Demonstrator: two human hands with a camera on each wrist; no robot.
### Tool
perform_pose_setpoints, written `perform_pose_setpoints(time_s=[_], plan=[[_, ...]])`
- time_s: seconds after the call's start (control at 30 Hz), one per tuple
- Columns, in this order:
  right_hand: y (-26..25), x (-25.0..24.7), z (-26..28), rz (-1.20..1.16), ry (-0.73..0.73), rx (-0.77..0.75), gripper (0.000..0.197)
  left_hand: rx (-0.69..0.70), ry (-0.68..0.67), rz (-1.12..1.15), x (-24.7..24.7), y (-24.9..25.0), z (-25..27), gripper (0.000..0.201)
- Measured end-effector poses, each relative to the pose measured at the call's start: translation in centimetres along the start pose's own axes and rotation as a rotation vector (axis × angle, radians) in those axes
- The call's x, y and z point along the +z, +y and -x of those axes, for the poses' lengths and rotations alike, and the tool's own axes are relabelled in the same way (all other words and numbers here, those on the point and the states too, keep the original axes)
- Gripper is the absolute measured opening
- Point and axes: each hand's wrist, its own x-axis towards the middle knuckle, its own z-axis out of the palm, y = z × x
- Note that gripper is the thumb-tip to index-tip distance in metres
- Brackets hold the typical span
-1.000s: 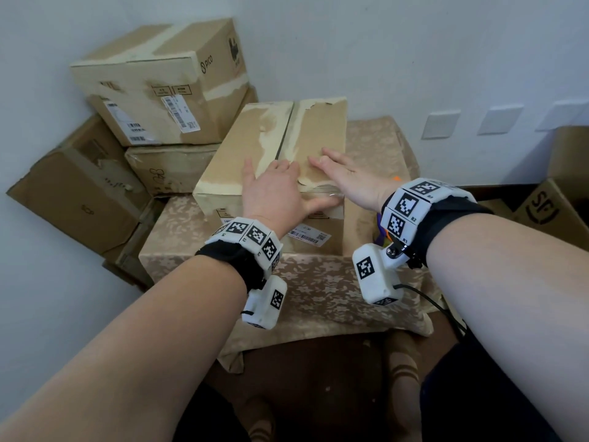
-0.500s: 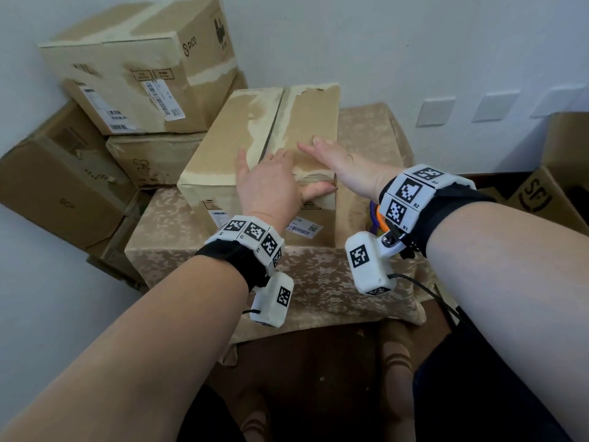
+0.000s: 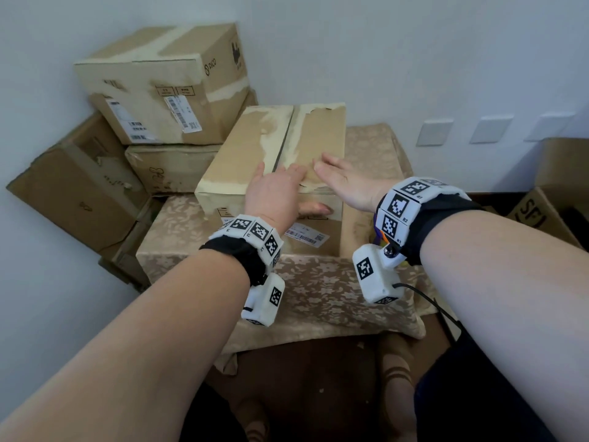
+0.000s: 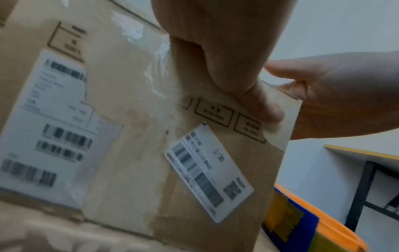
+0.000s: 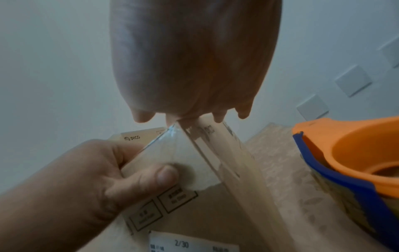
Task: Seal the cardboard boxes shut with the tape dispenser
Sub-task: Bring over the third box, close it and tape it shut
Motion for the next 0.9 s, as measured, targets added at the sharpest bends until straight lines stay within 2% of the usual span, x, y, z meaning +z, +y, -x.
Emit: perform_pose_setpoints(time_s=[0.03, 0.1, 0.23, 0.37, 0.47, 0.57, 0.63, 0.73, 0.9], plan=[[-0.1, 0.0, 0.3, 0.068, -0.016, 0.003, 0.070, 0.024, -0.019, 0.015, -0.2, -0.5, -0.1, 0.085], [-0.2, 0.0, 0.6, 0.188, -0.027, 0.010, 0.070, 0.070, -0.050, 0.025, -1.0, -1.7, -0.4, 0.082], [-0.7, 0.2, 0.7, 0.352, 0.008, 0.000, 0.087, 0.064, -0.135, -0.091, -1.8, -3.7, -0.5, 0.095], [-1.2, 0.6, 0.9, 0.454, 0.065, -0.020, 0.111, 0.046, -0.153, -0.132, -1.7, -3.9, -0.6, 0.079], [-1.2, 0.7, 0.6, 0.443, 0.073, -0.037, 0.093, 0.064, -0.200, -0.103, -2.1, -3.8, -0.5, 0.085], [-1.2, 0.6, 0.7, 0.454, 0.070, -0.068, 0.083, 0.100, -0.196, -0.043, -2.3, -4.3, -0.4, 0.075], [-1.3, 0.4, 1.0, 0.483, 0.051, -0.110, 0.077, 0.117, -0.252, -0.021, -2.7, -4.7, -0.6, 0.078], [-1.5, -0.3, 1.3, 0.525, 0.011, -0.134, 0.072, 0.105, -0.311, -0.006, -3.1, -5.2, -0.8, 0.083], [-2.0, -1.0, 1.7, 0.581, -0.047, -0.125, 0.069, 0.137, -0.322, 0.017, -3.3, -6.1, -0.8, 0.078]])
